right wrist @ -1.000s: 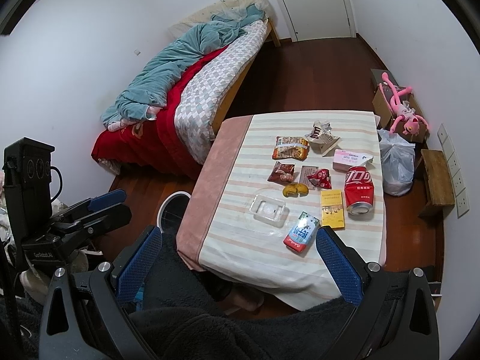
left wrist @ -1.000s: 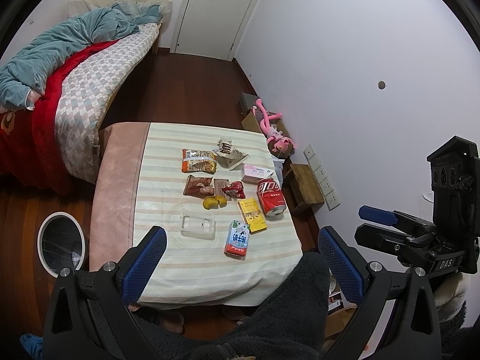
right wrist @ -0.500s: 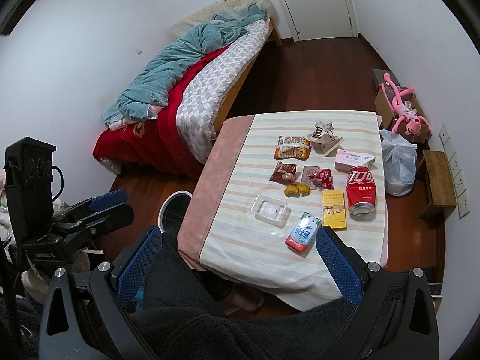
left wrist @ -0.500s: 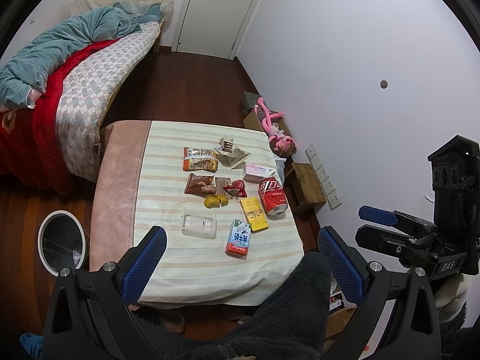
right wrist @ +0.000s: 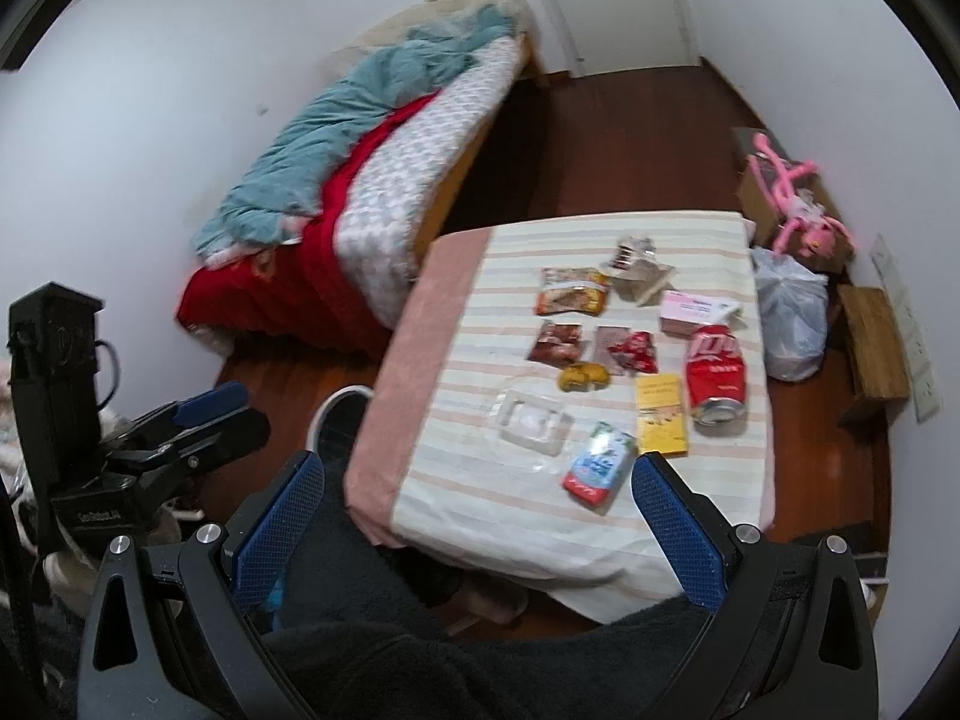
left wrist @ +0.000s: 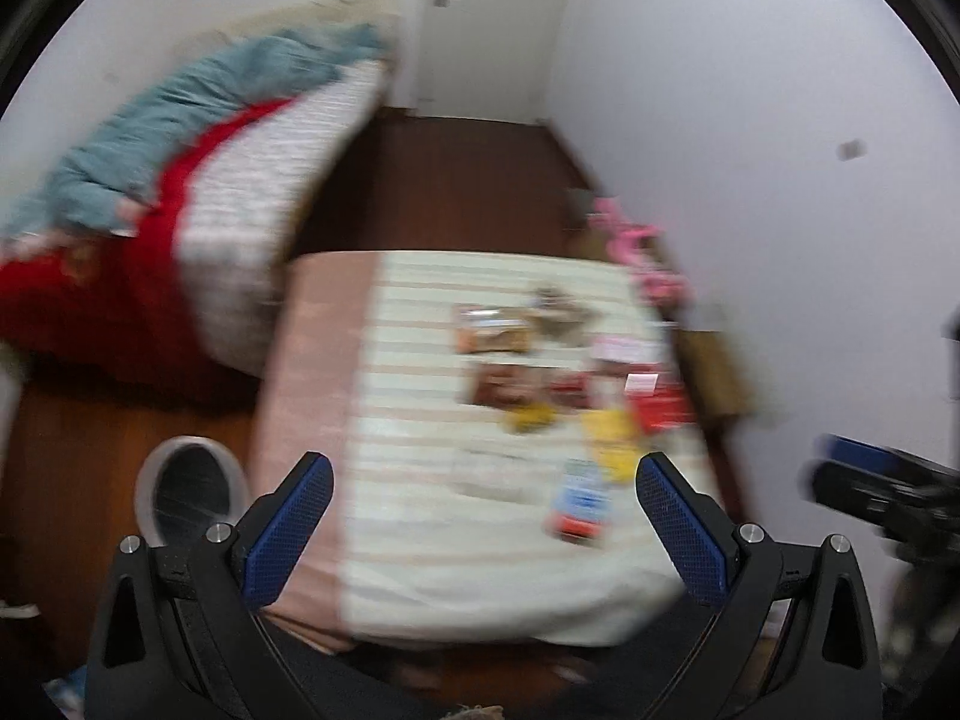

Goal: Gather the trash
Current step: 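Grasp the clear plastic tray with the left tool while the right tool grasps the milk carton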

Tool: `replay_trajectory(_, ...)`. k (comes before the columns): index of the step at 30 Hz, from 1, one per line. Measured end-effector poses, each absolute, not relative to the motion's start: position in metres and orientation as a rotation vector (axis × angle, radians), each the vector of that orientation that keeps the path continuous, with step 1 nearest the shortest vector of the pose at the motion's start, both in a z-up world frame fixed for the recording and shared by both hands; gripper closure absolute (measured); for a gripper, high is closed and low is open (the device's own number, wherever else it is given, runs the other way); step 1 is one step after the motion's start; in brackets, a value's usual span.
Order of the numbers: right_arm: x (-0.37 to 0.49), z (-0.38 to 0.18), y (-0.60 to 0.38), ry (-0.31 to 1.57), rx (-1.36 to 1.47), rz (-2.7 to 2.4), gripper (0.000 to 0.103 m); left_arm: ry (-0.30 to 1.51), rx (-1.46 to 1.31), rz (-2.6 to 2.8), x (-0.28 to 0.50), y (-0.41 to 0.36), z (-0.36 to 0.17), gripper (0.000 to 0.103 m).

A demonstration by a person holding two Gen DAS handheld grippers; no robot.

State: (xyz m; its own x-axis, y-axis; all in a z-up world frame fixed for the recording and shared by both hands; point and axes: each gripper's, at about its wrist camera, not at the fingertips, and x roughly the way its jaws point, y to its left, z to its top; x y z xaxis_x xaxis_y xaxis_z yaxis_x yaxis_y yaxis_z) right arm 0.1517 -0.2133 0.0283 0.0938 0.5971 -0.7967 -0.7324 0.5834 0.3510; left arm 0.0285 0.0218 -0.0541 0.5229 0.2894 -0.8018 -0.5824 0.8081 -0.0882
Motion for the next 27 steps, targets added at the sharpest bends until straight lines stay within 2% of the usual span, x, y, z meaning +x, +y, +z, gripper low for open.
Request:
replay_trajectory(4, 0.170, -0.032, -0.208, 1.137, -0.145, 0.813, 0.000, 1.009, -0.319, 0.678, 0.048, 0.045, -0.138, 0.000)
replay_trajectory(7, 0.190, -0.105, -0.199, 1.230, -0.117, 0.681, 0.000, 1.098, -0.323, 0.709, 0.054, 0.056, -0.186, 0.000)
replay_trajectory(9, 0.202, -0.156, -0.191, 1.305, -0.095, 0.612, 0.010, 1.163, -0.331, 0.715, 0.056, 0.061, -0.216, 0.000)
replay_trajectory(10, 0.207, -0.181, -0.185, 1.342, -0.077, 0.579, 0.019, 1.182, -0.336, 0.713, 0.057, 0.063, -0.226, 0.000)
replay_trajectory(11, 0.209, -0.197, -0.181, 1.359, -0.070, 0.557, 0.022, 1.196, -0.333, 0.714, 0.058, 0.066, -0.231, 0.000)
replay_trajectory(14, 0.216, -0.234, -0.163, 1.380, -0.093, 0.504, 0.022, 1.232, -0.276, 0.670, 0.066, 0.064, -0.241, 0.000)
replay_trajectory(18, 0.223, -0.272, -0.142, 1.423, -0.112, 0.488, 0.025, 1.240, -0.094, 0.516, 0.093, 0.054, -0.242, 0.000)
replay_trajectory(19, 0.222, -0.276, -0.138, 1.429, -0.126, 0.486, 0.039, 1.243, -0.047, 0.470, 0.101, 0.050, -0.242, 0.000)
replay_trajectory(20, 0.222, -0.279, -0.135, 1.433, -0.131, 0.492, 0.046, 1.251, 0.038, 0.395, 0.113, 0.043, -0.242, 0.000)
replay_trajectory(27, 0.224, -0.281, -0.177, 1.462, -0.077, 0.426, 0.046, 1.343, 0.412, -0.045, 0.165, 0.003, -0.272, 0.000)
